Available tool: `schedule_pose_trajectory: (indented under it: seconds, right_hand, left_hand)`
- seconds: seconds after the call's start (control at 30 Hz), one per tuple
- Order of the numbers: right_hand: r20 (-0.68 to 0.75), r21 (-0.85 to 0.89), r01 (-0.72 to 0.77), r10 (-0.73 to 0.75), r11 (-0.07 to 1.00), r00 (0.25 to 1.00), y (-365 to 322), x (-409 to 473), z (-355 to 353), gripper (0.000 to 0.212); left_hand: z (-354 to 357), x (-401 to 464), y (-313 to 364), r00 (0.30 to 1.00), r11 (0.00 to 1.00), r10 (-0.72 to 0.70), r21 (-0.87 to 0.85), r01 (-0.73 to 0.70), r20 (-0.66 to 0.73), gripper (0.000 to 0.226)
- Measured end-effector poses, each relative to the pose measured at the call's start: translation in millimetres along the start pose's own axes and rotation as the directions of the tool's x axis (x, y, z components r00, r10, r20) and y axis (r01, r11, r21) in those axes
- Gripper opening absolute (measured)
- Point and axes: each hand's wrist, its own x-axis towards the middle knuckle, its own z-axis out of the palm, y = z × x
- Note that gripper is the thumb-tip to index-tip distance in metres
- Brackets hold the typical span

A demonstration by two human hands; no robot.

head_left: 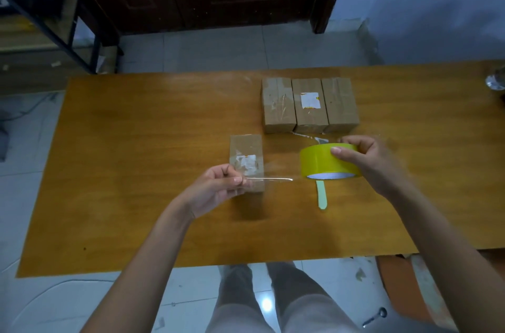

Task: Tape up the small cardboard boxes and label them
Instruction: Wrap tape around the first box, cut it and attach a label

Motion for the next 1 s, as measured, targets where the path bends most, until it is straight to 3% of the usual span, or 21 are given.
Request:
schedule_pose_trajectory:
  seconds: [0.1,0.23,0.37,0.5,0.9,1.0]
  right_hand:
    - [0.009,0.015,0.001,-0.001,1.0,1.0,5,2,6,0.037]
    - [0.002,0.019,0.005,-0.005,1.0,1.0,8,3,11,0.035]
    - [-0.001,0.037,0.006,-0.006,0.999,1.0,8,2,11,0.033]
    - [-0.003,0.014,0.011,-0.011,1.0,1.0,5,1,13,0.035]
    - [-0.074,-0.047,-0.006,0.002,0.999,0.997,15,14,17,0.035]
    - [-0.085,-0.029,-0.014,0.011,0.999,0.996,20,17,20,0.035]
  left_hand:
    - [-2,-2,-1,1.0,1.0,-0.013,0.027,0.013,-0.027,0.028]
    - [-2,-3,-2,0.999,0.999,-0.03,0.034,0.029,0.031,0.02]
    - [-2,-3,-1,0.999,0.999,-0.033,0.027,0.033,-0.005,0.031]
    - [-7,-1,0,0.998,0.991,-0.031,0.127,0.038,-0.061,0.012]
    - [-17,17,6,0.994,0.953,0.007,0.301,0.027,-0.11,0.013]
    - [-23,22,7,0.994,0.944,-0.009,0.327,0.044,-0.108,0.004]
